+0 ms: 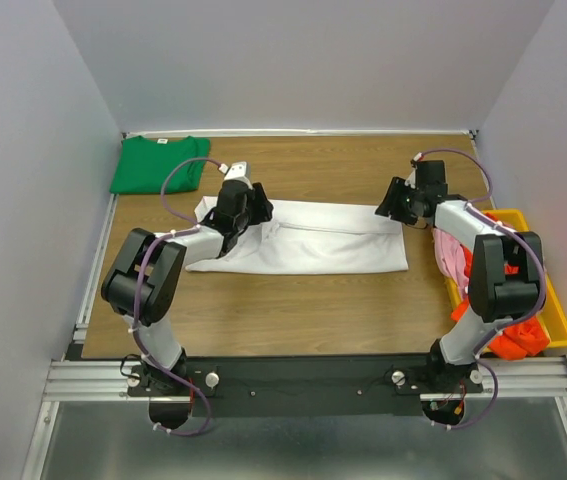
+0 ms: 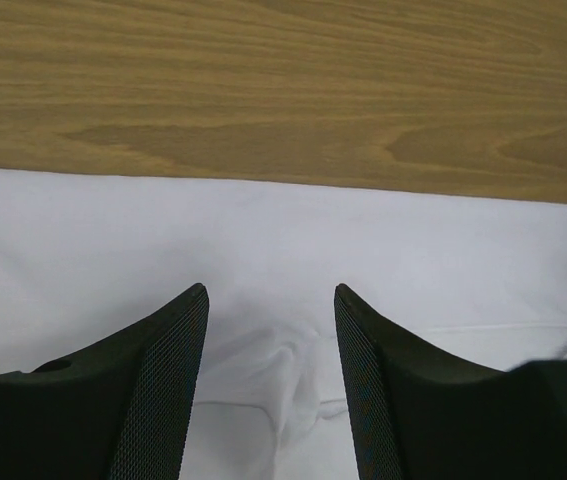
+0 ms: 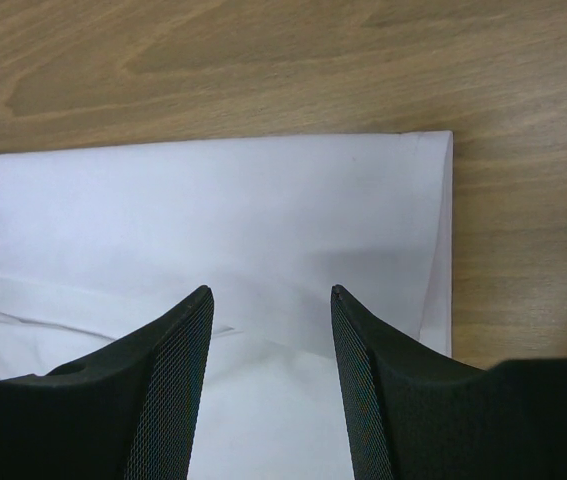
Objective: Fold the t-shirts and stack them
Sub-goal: Fold the tshirt
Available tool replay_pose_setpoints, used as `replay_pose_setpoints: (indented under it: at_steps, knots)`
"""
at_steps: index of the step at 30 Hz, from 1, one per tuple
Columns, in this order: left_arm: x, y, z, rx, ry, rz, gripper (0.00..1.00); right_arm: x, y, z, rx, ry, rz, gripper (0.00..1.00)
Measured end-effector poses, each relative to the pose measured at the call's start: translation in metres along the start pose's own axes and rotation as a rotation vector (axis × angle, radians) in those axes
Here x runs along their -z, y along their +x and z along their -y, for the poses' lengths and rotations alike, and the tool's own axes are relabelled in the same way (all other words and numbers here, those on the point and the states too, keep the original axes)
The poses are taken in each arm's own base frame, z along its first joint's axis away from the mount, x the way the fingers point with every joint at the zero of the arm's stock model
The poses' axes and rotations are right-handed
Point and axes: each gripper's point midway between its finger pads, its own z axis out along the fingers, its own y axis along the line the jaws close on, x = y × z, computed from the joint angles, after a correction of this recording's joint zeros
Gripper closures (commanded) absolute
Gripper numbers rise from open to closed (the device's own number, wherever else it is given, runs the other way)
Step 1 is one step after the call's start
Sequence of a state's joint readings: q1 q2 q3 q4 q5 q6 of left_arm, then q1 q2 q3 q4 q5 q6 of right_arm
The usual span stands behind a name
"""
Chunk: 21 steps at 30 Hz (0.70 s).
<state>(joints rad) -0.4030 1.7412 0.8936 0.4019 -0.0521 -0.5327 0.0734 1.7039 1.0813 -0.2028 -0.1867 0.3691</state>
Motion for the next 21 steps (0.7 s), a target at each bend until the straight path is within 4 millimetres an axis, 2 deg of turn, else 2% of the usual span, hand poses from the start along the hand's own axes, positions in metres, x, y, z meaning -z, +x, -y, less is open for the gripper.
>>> replay_pose_setpoints:
  at_steps: [5, 11, 17, 21]
  knots:
    - [-0.002, 0.015, 0.017, -0.006, 0.038, -0.026, 0.38, -0.003, 0.013, 0.004, -0.004, 0.007, -0.029, 0.42]
    - [0.002, 0.029, 0.031, 0.008, 0.074, -0.053, 0.39, -0.004, 0.018, 0.006, -0.005, 0.011, -0.041, 0.42]
    - [0.020, 0.074, 0.041, 0.035, 0.116, -0.161, 0.38, -0.004, 0.021, 0.007, -0.006, 0.012, -0.045, 0.42]
    - [0.037, 0.082, 0.054, 0.055, 0.161, -0.185, 0.39, -0.004, 0.022, 0.007, -0.007, 0.014, -0.048, 0.42]
